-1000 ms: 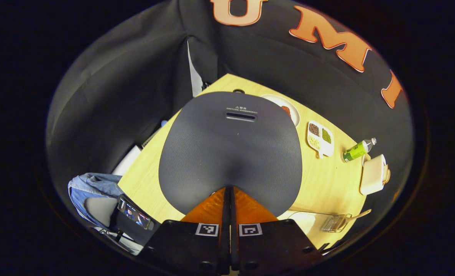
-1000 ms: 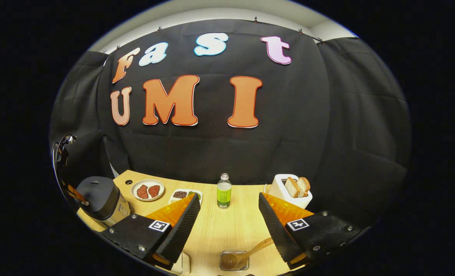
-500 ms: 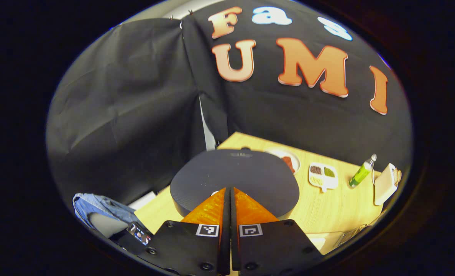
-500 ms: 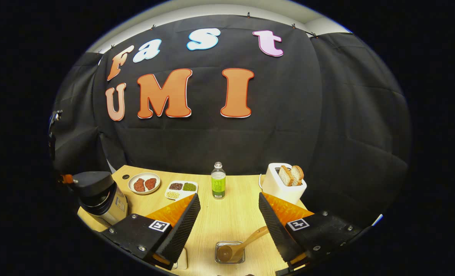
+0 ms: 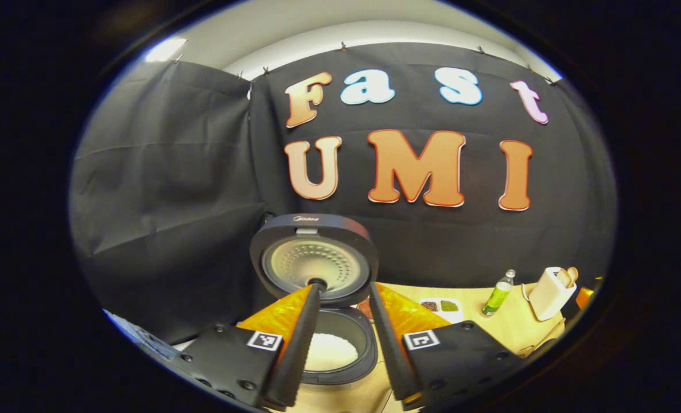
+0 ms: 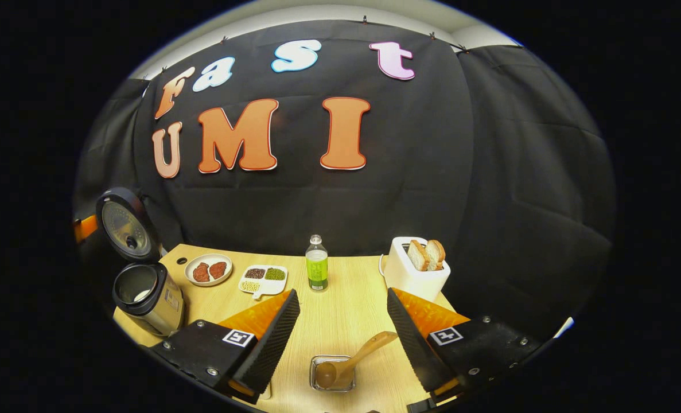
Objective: Close the left gripper, press the button to open the rice cooker; take a wooden spoon from the chopstick holder with the right hand, scoop a spoonful of rice and pour it into the rice cooker, then put the wooden spoon back into the chopstick holder.
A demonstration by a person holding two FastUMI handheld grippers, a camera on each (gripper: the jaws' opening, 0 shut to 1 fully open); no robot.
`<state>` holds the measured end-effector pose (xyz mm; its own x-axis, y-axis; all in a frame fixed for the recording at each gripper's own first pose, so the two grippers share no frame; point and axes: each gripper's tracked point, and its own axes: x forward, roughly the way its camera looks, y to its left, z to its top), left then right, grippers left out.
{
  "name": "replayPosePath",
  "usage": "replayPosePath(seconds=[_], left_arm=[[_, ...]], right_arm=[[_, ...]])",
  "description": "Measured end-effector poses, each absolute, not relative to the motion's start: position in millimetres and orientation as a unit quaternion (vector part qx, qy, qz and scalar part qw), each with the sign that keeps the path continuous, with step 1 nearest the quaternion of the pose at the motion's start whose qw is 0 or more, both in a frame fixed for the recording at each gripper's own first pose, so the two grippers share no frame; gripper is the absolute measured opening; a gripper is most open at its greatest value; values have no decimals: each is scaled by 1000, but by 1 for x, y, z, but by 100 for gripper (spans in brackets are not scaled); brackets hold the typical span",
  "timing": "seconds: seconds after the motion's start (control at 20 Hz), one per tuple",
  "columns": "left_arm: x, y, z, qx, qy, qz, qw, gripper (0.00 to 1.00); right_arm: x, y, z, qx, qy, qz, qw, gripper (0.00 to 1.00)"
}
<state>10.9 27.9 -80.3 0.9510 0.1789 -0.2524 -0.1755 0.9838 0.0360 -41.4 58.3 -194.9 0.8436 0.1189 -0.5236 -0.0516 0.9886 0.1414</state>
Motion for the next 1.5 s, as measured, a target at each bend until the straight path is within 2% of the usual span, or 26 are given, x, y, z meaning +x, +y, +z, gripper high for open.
replayPosePath(seconds=[0.15,0.4,0.5,0.65,0.9,1.05,1.1,1.2,1.25,1.3,1.45,1.5], left_arm=[[9,21,-70,34,97,86,991,79],[7,17,-64,72,66,90,991,85],[6,19,-68,79,68,93,990,80],[6,20,-67,84,72,97,989,93],[3,18,-66,95,72,103,987,80],[3,18,-64,105,70,108,986,80],[4,19,-63,105,68,114,986,93],[2,17,-61,90,71,116,987,93],[1,18,-59,82,72,115,987,79],[2,19,-56,78,69,119,987,82],[-1,19,-52,76,64,132,986,93],[-1,18,-54,75,67,132,986,90]], right_arm=[[-45,57,-206,67,288,48,954,96],[-56,56,-234,68,318,47,945,96],[-58,52,-246,72,329,45,941,96],[-60,42,-269,74,348,34,934,95],[-60,26,-308,79,379,14,922,95],[-64,26,-333,97,410,15,907,92],[-65,29,-340,105,419,20,901,91],[-68,33,-349,120,433,36,893,88],[-67,35,-354,125,437,41,890,88],[-67,38,-358,129,441,45,887,87],[-61,50,-372,146,452,54,879,69],[-60,53,-377,150,457,52,875,65]])
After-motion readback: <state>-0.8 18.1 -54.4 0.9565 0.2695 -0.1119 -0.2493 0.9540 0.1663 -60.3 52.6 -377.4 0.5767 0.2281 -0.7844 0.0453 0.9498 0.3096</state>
